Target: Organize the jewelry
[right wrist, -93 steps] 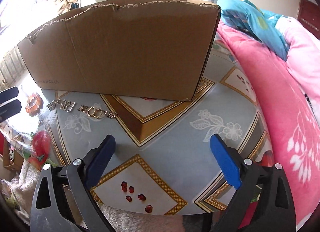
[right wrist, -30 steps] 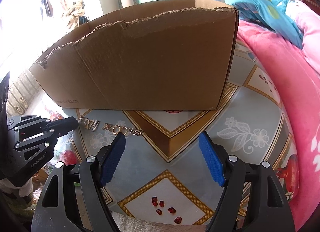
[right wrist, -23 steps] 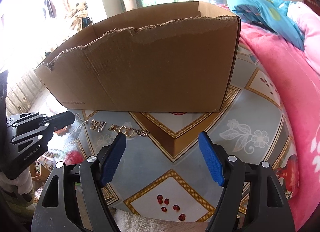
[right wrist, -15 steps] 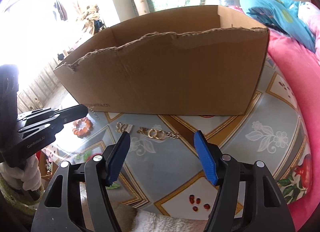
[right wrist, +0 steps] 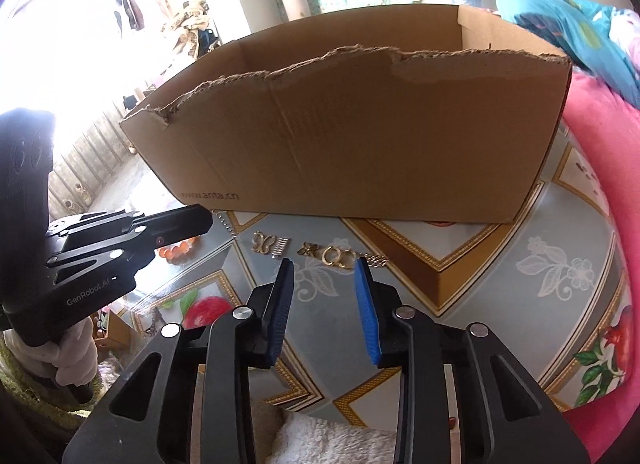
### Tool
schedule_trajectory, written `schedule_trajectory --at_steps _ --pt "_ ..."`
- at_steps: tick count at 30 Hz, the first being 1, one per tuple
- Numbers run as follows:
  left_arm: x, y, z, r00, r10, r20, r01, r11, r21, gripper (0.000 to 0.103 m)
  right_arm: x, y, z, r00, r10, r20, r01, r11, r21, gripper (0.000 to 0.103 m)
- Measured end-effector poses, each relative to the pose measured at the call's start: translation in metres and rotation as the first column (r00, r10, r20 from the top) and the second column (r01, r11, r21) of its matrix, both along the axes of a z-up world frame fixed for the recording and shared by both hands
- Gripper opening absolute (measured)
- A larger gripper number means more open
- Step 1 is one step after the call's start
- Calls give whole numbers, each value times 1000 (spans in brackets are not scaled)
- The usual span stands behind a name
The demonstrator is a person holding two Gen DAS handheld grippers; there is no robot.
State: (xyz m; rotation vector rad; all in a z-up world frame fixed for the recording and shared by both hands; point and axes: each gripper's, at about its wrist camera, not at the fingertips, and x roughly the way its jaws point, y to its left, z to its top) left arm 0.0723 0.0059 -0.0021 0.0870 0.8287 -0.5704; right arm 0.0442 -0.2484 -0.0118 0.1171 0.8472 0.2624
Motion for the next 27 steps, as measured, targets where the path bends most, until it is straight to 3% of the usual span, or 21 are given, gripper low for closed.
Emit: schedule_trajectory --at_steps 4,8,16,22,27 --pt "-4 -8 -5 999 -19 37 18 999 38 2 5 -5 2 1000 -19 22 21 996 -88 20" --pt "-4 -12 -9 999 -24 30 23 999 32 2 12 -4 -1 1000 7 18 -4 992 -129 18" --pt "0 -9 -14 1000 -9 8 9 1000 18 2 19 10 -8 989 146 27 -137 968 -212 13" --pt "2 -6 -15 1000 8 4 -8 1000 8 2 11 14 -7 989 149 -19 -150 974 -168 1" --pt "1 -8 -12 1000 -1 20 1 1000 -6 2 13 -11 -4 995 80 -51 -81 997 -15 0"
